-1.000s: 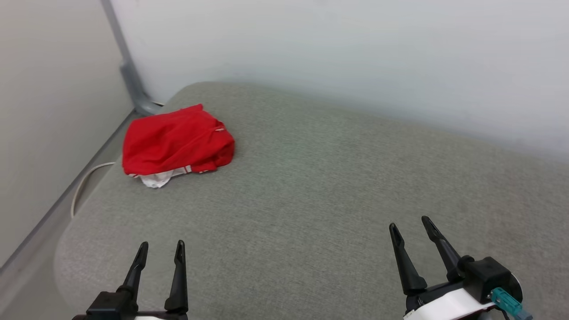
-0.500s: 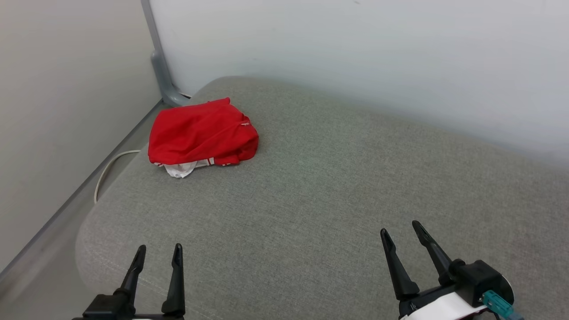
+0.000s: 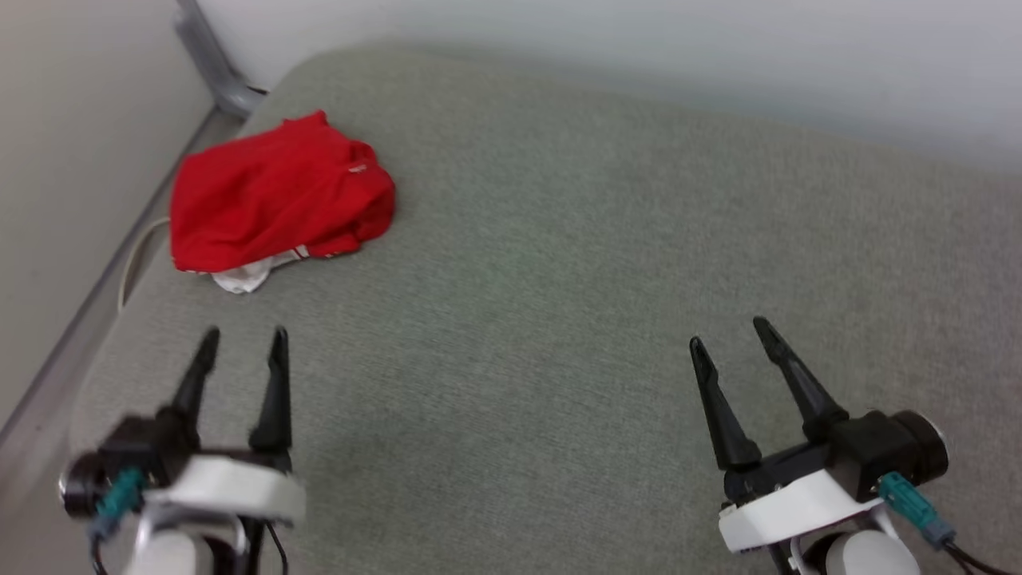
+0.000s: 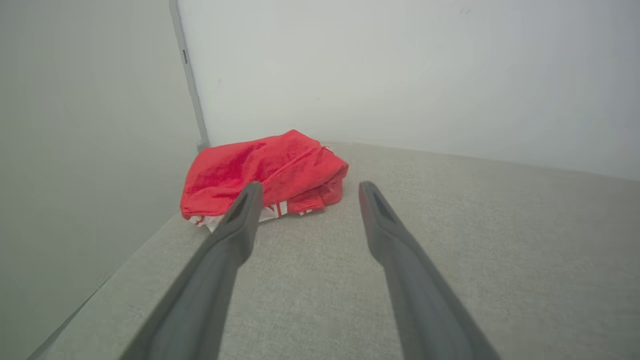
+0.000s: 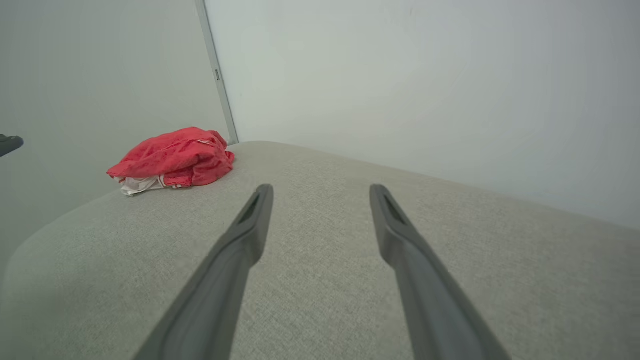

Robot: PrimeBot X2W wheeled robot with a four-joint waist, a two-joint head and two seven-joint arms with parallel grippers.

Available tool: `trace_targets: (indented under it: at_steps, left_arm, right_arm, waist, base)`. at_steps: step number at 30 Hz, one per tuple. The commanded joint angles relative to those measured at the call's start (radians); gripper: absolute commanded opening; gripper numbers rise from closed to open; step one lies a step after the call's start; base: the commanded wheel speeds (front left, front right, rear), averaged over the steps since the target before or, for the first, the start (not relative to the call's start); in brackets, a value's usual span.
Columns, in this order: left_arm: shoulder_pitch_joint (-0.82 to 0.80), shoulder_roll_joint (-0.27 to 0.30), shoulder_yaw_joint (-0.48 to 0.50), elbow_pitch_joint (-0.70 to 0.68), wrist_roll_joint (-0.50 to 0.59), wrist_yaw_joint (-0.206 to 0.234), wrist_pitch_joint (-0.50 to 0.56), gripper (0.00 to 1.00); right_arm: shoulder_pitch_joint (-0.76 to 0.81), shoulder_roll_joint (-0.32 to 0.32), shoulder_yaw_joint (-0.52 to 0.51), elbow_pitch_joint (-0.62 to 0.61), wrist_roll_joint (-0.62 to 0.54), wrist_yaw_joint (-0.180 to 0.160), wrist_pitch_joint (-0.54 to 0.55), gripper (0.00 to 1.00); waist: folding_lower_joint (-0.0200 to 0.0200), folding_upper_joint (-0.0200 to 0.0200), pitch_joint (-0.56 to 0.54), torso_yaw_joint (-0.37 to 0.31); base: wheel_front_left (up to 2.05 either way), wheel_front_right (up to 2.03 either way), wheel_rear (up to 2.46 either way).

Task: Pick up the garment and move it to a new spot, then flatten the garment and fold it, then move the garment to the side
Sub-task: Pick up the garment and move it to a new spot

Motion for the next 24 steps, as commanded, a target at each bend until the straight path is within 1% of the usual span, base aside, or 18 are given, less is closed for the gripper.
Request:
trace_targets:
  at_steps: [1, 3, 6, 9, 13, 14, 18, 20, 24]
  left_arm:
    - [-0.062, 0.03, -0.013, 0.017, -0.015, -0.001, -0.003, 1.0]
    - [-0.134, 0.09, -0.022, 0.057, -0.034, -0.002, -0.003, 1.0]
    - [-0.245, 0.197, -0.06, 0.178, -0.079, -0.002, 0.004, 1.0]
    - [-0.391, 0.302, -0.115, 0.286, -0.158, -0.002, 0.067, 1.0]
    - [-0.529, 0.449, -0.233, 0.365, -0.275, -0.001, 0.152, 1.0]
    - [-0.563, 0.477, -0.261, 0.383, -0.311, -0.001, 0.18, 1.0]
    - [-0.67, 0.567, -0.359, 0.44, -0.441, -0.001, 0.296, 1.0]
    - [-0.707, 0.61, -0.414, 0.464, -0.488, -0.001, 0.348, 1.0]
    - [-0.758, 0.662, -0.508, 0.498, -0.584, -0.001, 0.436, 1.0]
  right_arm:
    - [-0.023, 0.0, -0.007, -0.012, -0.011, -0.001, -0.002, 1.0]
    - [-0.037, 0.0, -0.005, -0.027, -0.024, -0.001, -0.002, 1.0]
    - [-0.056, 0.0, -0.009, -0.048, -0.041, -0.001, -0.002, 1.0]
    - [-0.069, 0.0, -0.018, -0.064, -0.055, -0.001, -0.002, 1.0]
    - [-0.082, 0.0, -0.031, -0.082, -0.075, -0.001, -0.002, 1.0]
    - [-0.084, 0.001, -0.032, -0.087, -0.079, -0.001, -0.002, 1.0]
    - [-0.099, 0.0, -0.034, -0.103, -0.083, -0.001, -0.002, 1.0]
    - [-0.102, 0.0, -0.03, -0.107, -0.086, -0.001, -0.002, 1.0]
    - [-0.12, 0.0, -0.033, -0.118, -0.086, -0.001, -0.002, 1.0]
  waist:
    - [-0.0001, 0.0, 0.081, -0.056]
    - [-0.0001, 0.0, 0.12, -0.079]
    - [-0.0001, 0.0, 0.17, -0.11]
    - [-0.0001, 0.0, 0.213, -0.136]
    - [-0.0001, 0.0, 0.263, -0.167]
    - [-0.0001, 0.0, 0.275, -0.173]
    - [-0.0001, 0.0, 0.318, -0.192]
    - [-0.0001, 0.0, 0.338, -0.203]
    - [-0.0001, 0.0, 0.374, -0.218]
  base:
    - [0.0, 0.0, 0.0]
    - [0.0, 0.0, 0.0]
    - [0.0, 0.0, 0.0]
    - [0.0, 0.0, 0.0]
    - [0.0, 0.0, 0.0]
    - [0.0, 0.0, 0.0]
    - [0.0, 0.0, 0.0]
    - [0.0, 0.0, 0.0]
    - [0.0, 0.0, 0.0]
